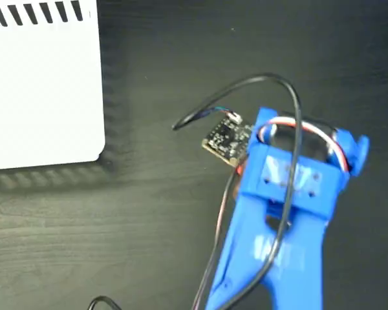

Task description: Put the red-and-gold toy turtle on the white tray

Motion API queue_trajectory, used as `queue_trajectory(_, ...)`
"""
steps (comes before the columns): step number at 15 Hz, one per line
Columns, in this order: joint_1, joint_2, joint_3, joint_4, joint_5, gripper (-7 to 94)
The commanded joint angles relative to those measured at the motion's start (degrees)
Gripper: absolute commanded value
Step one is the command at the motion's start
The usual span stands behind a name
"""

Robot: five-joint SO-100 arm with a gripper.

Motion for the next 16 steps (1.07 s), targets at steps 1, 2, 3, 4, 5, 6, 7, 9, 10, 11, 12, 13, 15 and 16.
queue_trajectory(1, -0.35, -1.05, -4.75, 1.67, 1.32, 55)
queue_trajectory(2, -0.7, -2.99, -6.15, 1.76, 1.67, 59)
queue_trajectory(3, -0.7, -5.19, -8.0, 1.76, 2.02, 59)
queue_trajectory(4, -0.26, -7.56, -10.11, 2.02, 2.2, 59)
queue_trajectory(5, 0.18, -9.76, -12.13, 2.46, 2.11, 59)
queue_trajectory(6, 0.44, -11.43, -13.27, 2.64, 1.67, 59)
queue_trajectory(7, 0.44, -12.57, -13.89, 2.81, 1.23, 59)
queue_trajectory(9, 0.88, -13.97, -14.68, 3.08, 0.88, 59)
queue_trajectory(10, 1.05, -14.59, -14.85, 3.08, 0.88, 59)
queue_trajectory(11, 0.97, -15.21, -14.85, 3.08, 1.14, 59)
queue_trajectory(12, 0.88, -16.0, -14.94, 3.08, 1.49, 59)
queue_trajectory(13, 0.88, -16.79, -15.12, 2.99, 1.76, 59)
queue_trajectory(15, 0.97, -18.28, -15.29, 2.55, 1.93, 64)
queue_trajectory(16, 0.97, -18.81, -15.47, 2.11, 1.93, 64)
